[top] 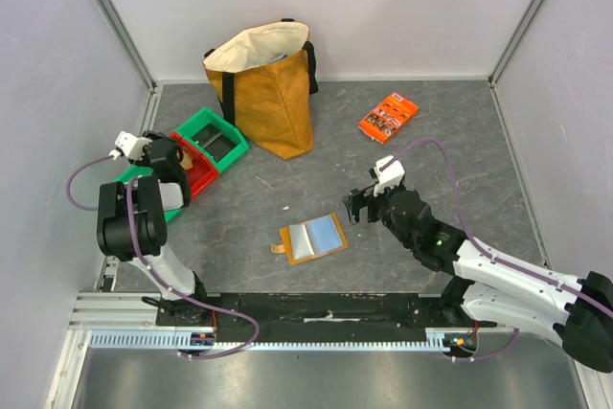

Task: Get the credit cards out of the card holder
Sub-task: Reset both arms

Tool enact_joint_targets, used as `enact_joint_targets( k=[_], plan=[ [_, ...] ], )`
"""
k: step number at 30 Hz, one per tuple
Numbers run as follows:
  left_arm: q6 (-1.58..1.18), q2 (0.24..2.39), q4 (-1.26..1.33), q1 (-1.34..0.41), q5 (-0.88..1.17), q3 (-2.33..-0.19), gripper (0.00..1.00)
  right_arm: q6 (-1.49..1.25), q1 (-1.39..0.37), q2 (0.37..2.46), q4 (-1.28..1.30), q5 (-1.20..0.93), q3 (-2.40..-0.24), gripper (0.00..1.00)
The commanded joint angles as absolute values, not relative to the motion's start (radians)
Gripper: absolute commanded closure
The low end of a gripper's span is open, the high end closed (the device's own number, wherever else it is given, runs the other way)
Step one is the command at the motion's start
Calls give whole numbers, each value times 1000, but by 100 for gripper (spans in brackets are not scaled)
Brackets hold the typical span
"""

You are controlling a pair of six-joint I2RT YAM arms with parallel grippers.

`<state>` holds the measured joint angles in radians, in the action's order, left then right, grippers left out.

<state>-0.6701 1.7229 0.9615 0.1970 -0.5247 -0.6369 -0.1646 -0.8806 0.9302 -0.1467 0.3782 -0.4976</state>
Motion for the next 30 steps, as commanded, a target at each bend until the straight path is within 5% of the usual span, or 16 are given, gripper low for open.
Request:
enact_joint_targets(
  k=[1, 10, 18, 30],
  plan=[
    [-540, 1608, 919, 202, -552, -658, 37, -172, -879, 894, -114, 393, -532, 2],
    [-557, 1261, 427, 201, -258, -739, 11, -227, -876, 779, 24, 535, -569, 2],
    [-517, 846, -115, 196, -52, -795, 6, -310, -877, 565, 219, 840, -606, 2],
    [-374, 183, -261, -95, -380, -681, 4, -224, -876, 215, 341, 1086, -643, 2]
  ],
)
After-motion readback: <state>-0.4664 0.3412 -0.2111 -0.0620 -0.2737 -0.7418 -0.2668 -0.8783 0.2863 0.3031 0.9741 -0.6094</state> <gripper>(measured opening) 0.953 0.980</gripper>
